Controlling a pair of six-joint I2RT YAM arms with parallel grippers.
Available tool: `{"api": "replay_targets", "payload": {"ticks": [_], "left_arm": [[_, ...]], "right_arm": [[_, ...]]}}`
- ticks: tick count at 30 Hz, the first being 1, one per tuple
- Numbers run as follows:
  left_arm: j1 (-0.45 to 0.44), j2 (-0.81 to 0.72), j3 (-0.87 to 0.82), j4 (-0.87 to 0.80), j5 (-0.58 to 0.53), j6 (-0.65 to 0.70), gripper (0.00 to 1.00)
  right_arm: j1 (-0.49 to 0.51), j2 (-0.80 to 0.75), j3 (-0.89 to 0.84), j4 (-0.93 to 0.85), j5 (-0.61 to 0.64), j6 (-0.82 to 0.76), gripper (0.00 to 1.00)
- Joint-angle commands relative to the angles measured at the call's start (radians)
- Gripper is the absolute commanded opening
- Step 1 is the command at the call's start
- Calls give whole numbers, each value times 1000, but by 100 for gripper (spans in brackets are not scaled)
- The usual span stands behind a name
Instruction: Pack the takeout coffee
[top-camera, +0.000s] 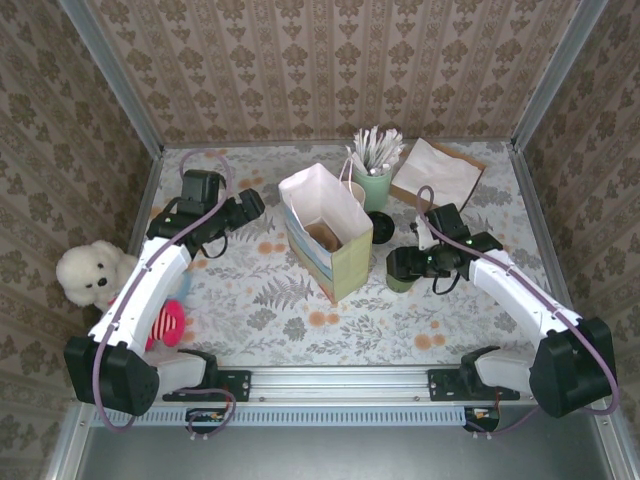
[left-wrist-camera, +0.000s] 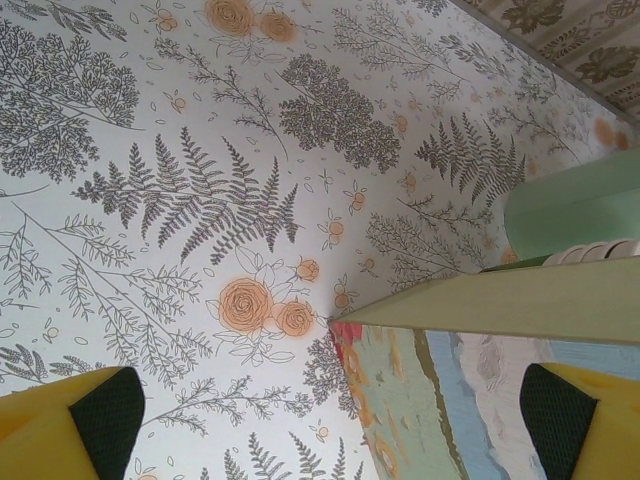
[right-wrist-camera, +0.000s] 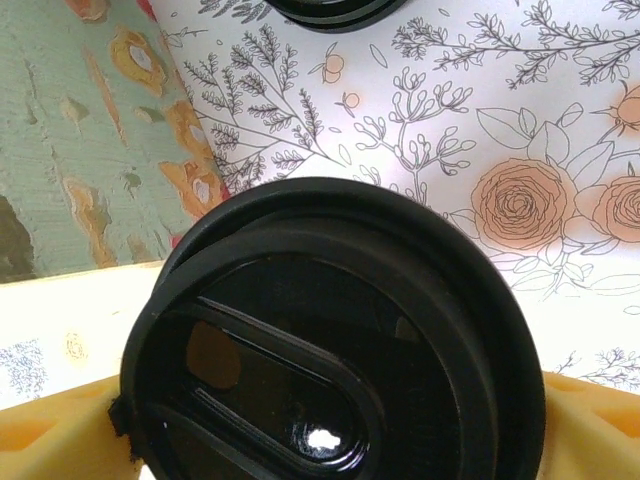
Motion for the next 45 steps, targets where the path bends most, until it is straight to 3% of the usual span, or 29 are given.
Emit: {"api": "replay_targets", "payload": {"ticks": [1,4,10,22,31,45], "left_arm": [[8,-10,-16,9,-8,-23,100],[8,-10,-20,11,-19,-29,100],[9,-5,-17,13,-22,-29,100],[9,-2,-23,2,-25,-21,100],[11,-18,-41,2,-44,-15,100],[12,-9,-46,4,-42,-11,100]], "right_arm": [[12,0,6,-28,20,0,92],[15,-13,17,-45,36,-2,100],[33,-9,105,-145,132,79,100],[114,211,333,-387,276,158,100],[129,255,354,-390,208,160,100],[162,323,377,-412,267,177,100]]}}
